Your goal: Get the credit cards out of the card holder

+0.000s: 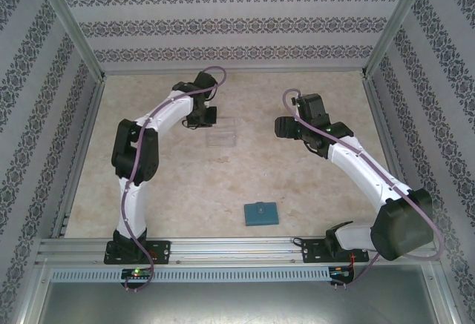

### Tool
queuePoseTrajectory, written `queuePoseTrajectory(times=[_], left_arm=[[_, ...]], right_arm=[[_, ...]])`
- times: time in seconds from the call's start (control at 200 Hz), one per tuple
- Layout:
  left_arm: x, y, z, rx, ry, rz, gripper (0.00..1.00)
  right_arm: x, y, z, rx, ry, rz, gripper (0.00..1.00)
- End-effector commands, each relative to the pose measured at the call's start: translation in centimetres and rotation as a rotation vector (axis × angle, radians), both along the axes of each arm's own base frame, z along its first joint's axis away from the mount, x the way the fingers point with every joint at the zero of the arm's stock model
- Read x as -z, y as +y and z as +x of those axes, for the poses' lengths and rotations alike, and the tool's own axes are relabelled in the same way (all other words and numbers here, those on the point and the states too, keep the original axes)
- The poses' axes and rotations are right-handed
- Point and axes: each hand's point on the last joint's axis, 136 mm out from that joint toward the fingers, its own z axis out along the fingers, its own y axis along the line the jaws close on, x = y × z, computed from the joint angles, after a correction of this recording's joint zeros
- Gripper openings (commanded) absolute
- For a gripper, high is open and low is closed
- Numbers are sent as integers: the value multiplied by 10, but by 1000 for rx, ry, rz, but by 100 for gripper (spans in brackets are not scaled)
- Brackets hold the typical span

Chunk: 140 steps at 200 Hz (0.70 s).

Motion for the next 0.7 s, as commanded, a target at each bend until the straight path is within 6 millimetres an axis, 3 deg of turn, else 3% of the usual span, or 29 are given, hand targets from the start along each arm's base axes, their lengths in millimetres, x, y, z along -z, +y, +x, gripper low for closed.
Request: queuePoseTrajectory(times=[0.0,0.445,0.694], left_arm=[[2,-10,-3,-44,50,29,0],[10,-38,1,-57,75,95,1],[0,-37,4,-46,60,110,15]], right_arm=[[-15,1,2,-14,-45,-20,77],[-9,-5,-1,-32,-31,-65,79],[-11,-2,-6,-48,-18,-45,79]])
